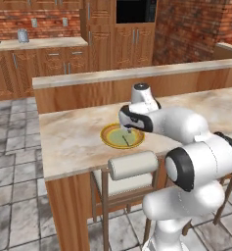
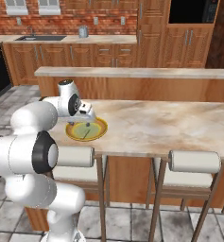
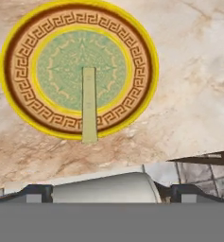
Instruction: Retrieve the butter from the fridge and place it on a plate on the dining table. Then retrieve the butter knife by the fridge and place it near the plate.
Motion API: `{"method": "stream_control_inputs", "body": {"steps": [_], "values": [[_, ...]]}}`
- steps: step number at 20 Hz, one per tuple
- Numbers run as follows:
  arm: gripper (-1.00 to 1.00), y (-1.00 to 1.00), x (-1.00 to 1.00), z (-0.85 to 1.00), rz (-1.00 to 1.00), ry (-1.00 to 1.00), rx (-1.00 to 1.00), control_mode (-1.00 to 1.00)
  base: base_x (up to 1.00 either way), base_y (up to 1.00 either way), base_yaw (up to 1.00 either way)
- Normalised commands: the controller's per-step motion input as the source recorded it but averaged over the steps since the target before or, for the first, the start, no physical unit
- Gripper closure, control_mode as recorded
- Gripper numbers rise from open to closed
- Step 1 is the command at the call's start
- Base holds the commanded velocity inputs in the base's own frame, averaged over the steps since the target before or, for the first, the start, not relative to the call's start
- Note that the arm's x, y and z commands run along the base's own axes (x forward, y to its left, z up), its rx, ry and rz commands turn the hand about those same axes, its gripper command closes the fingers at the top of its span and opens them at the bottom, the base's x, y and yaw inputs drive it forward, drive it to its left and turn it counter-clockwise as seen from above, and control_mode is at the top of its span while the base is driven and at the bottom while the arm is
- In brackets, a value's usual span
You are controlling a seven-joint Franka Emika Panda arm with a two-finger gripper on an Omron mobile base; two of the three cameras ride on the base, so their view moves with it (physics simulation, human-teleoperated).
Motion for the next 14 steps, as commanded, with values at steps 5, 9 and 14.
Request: {"method": "stream_control_inputs", "body": {"steps": [5, 9, 14], "values": [[-1.00, -0.02, -0.93, 0.63, -0.01, 0.28, -0.03, -1.00, 0.00, 0.00, 0.00], [-1.00, -0.26, -1.00, 0.04, 0.00, 0.12, 0.00, -1.00, 0.00, 0.00, 0.00], [-1.00, -0.40, -1.00, 0.04, 0.00, 0.00, 0.03, -1.00, 0.00, 0.00, 0.00]]}}
